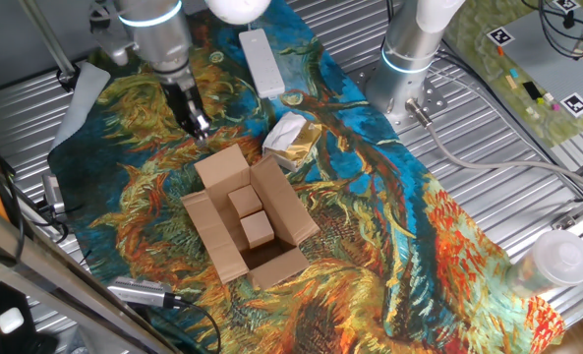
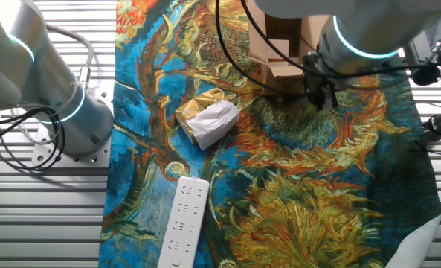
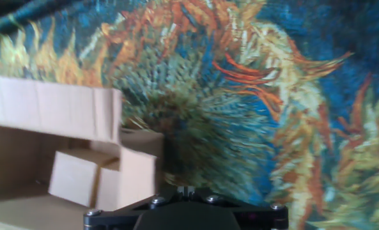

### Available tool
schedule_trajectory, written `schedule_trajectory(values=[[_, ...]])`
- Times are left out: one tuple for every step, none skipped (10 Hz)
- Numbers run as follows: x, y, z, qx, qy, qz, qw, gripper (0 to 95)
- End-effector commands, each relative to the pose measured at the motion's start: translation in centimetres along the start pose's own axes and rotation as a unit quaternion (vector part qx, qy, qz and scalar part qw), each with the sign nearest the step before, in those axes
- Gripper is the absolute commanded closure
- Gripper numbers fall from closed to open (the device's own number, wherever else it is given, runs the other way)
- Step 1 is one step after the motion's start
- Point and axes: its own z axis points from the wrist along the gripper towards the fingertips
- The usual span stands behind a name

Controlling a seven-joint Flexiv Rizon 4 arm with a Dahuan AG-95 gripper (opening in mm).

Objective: Cover the box

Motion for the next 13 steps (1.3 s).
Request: schedule_trajectory(values=[[-0.1, 1.7, 0.9, -0.013, -0.005, 0.029, 0.9995, 95.0], [-0.1, 2.3, 1.1, -0.022, -0.006, 0.042, 0.9989, 95.0], [-0.2, 2.8, 1.2, -0.031, -0.007, 0.052, 0.9982, 95.0], [-0.2, 2.8, 1.2, -0.036, -0.008, 0.052, 0.9980, 95.0], [-0.3, 2.9, 1.2, -0.058, -0.006, 0.080, 0.9951, 95.0], [-0.4, 2.9, 1.1, -0.066, -0.004, 0.092, 0.9935, 95.0], [-0.4, 2.9, 1.1, -0.063, -0.001, 0.089, 0.9940, 95.0], [-0.4, 2.9, 1.1, -0.057, 0.003, 0.081, 0.9951, 95.0], [-0.4, 2.9, 1.0, -0.052, 0.005, 0.070, 0.9962, 95.0], [-0.4, 3.0, 1.0, -0.044, 0.009, 0.059, 0.9972, 95.0], [-0.4, 3.0, 1.0, -0.024, 0.016, 0.038, 0.9989, 95.0], [-0.4, 2.9, 1.0, -0.018, 0.017, 0.028, 0.9993, 95.0], [-0.3, 2.9, 0.9, -0.016, 0.018, 0.027, 0.9993, 95.0]])
